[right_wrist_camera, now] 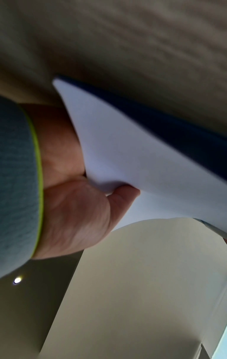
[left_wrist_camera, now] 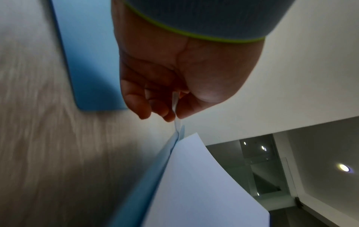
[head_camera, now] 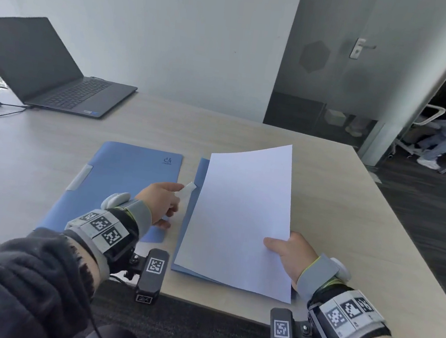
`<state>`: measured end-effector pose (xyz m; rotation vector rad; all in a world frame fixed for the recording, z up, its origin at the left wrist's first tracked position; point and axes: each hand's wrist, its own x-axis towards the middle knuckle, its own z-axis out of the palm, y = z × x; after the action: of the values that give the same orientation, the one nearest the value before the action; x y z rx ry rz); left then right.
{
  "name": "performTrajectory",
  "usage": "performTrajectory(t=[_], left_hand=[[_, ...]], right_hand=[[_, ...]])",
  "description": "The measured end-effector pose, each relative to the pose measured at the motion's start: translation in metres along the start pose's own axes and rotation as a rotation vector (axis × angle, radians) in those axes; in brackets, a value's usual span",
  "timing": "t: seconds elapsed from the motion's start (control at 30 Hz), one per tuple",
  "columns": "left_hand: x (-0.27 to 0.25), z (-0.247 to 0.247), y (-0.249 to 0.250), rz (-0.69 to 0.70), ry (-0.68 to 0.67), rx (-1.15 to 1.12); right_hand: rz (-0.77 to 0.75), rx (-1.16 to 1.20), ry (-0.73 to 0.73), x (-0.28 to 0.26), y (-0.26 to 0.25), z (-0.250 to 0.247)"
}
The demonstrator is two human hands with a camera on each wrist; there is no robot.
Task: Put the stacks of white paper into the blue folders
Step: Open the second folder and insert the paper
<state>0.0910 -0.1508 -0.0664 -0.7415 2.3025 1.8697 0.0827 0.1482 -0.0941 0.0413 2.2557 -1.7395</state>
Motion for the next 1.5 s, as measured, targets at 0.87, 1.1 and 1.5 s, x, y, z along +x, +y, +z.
performTrajectory(t=[0.87, 1.1, 1.5], left_hand=[[-0.069, 0.025, -0.027, 0.456, -0.105, 0.544], [-0.074, 0.052, -0.04, 0.501, -0.26, 1.089], [-0.072, 0.04, -0.018, 0.615, -0.151, 1.161]], right_hand=[[0.022, 0.293, 0.35, -0.003, 0.0, -0.014], [0.159, 0.438, 0.536, -0.003, 0.005, -0.036], [0.18, 0.662, 0.476, -0.014, -0.005, -0.048]])
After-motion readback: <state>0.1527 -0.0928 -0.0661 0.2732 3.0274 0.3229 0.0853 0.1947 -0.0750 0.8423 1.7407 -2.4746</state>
